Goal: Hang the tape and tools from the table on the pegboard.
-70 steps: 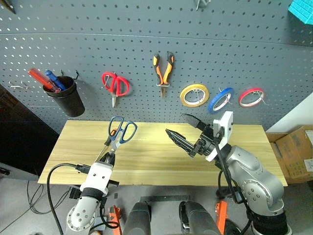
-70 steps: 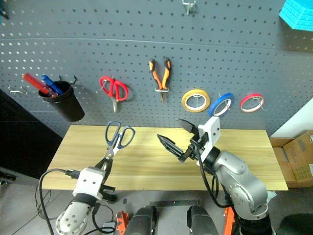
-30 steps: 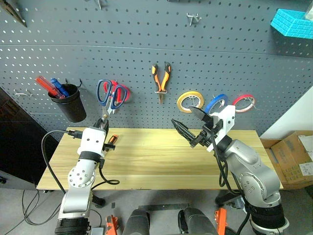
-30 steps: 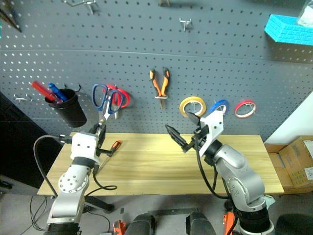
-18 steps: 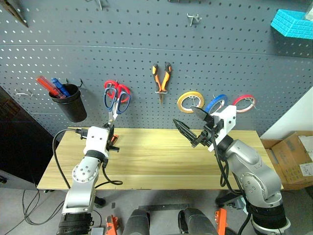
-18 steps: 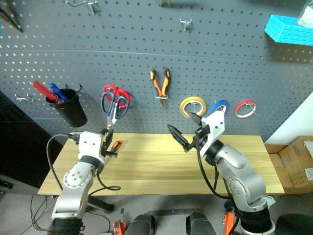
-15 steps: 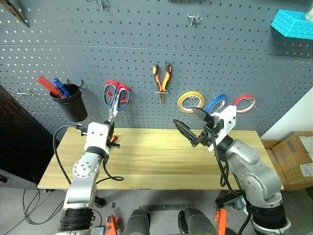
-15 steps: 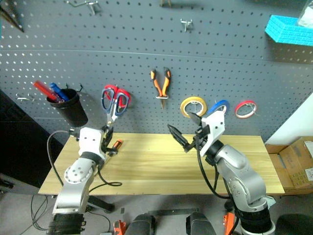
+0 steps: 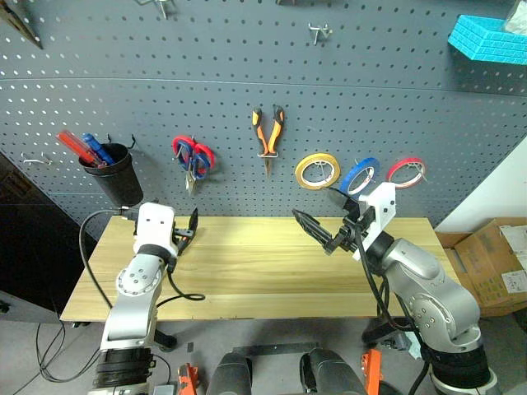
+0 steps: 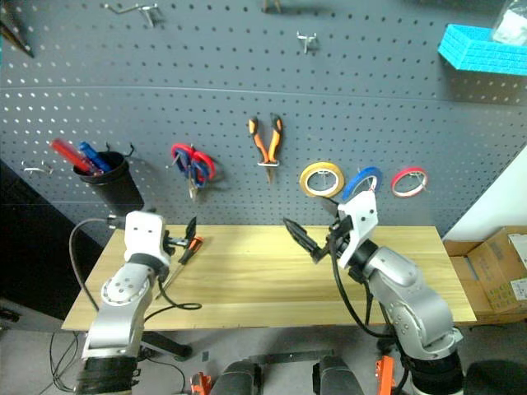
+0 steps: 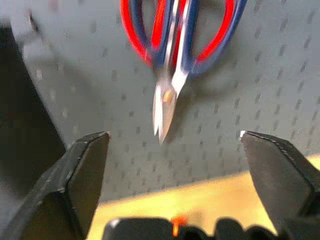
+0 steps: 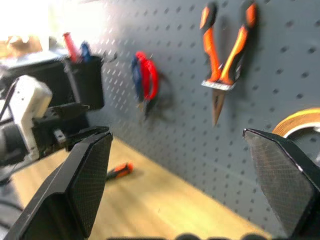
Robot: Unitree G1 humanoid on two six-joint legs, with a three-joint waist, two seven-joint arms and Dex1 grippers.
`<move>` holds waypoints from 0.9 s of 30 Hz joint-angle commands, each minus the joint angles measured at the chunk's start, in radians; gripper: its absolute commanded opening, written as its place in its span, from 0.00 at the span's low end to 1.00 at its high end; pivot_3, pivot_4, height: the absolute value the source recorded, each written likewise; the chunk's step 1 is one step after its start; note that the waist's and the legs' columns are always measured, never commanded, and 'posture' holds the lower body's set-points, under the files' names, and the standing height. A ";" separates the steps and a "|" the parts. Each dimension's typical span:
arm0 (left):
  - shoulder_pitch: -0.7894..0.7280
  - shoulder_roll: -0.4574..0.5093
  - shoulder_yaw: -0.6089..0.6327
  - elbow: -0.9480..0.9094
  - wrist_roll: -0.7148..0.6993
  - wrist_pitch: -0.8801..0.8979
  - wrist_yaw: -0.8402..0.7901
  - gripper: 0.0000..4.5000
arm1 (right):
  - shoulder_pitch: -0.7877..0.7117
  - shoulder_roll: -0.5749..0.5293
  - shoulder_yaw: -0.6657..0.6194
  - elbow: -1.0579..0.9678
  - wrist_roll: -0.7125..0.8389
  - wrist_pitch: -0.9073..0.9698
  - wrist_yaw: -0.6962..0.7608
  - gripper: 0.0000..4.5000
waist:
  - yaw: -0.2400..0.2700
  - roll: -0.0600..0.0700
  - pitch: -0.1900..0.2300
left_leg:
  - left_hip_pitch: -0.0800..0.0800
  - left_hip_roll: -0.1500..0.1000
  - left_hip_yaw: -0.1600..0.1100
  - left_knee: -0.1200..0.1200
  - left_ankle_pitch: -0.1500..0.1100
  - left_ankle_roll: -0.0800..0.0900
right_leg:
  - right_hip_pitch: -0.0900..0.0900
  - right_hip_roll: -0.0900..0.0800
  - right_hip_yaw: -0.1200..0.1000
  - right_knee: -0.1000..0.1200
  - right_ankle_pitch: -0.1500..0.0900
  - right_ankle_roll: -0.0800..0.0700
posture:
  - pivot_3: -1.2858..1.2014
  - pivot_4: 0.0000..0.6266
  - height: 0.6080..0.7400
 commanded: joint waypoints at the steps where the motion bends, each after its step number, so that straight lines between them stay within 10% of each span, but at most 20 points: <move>1: 0.024 0.040 0.043 0.038 -0.011 0.046 -0.018 1.00 | -0.027 -0.023 0.126 -0.018 -0.024 -0.014 0.089 1.00 | 0.000 0.002 0.004 | 0.001 0.000 0.000 0.000 0.000 0.000 | 0.000 0.000 0.000 0.001 -0.003 -0.006 | 0.57 0.26 1.00; 11: -0.314 0.204 0.033 0.639 -0.055 0.028 -0.222 1.00 | -0.352 0.275 0.267 0.385 -0.163 -0.024 0.031 1.00 | 0.008 0.004 0.064 | -0.001 0.001 -0.005 0.000 0.004 0.005 | -0.003 0.000 -0.006 0.005 -0.004 -0.008 | 0.58 0.42 1.00; 27: -0.663 0.174 -0.070 1.190 -0.017 -0.100 -0.403 1.00 | -0.312 0.273 0.215 0.229 -0.175 0.174 -0.053 1.00 | -0.014 0.005 0.144 | -0.037 -0.002 -0.015 0.005 0.000 0.005 | -0.027 -0.006 -0.020 0.007 -0.003 -0.001 | 0.54 0.59 1.00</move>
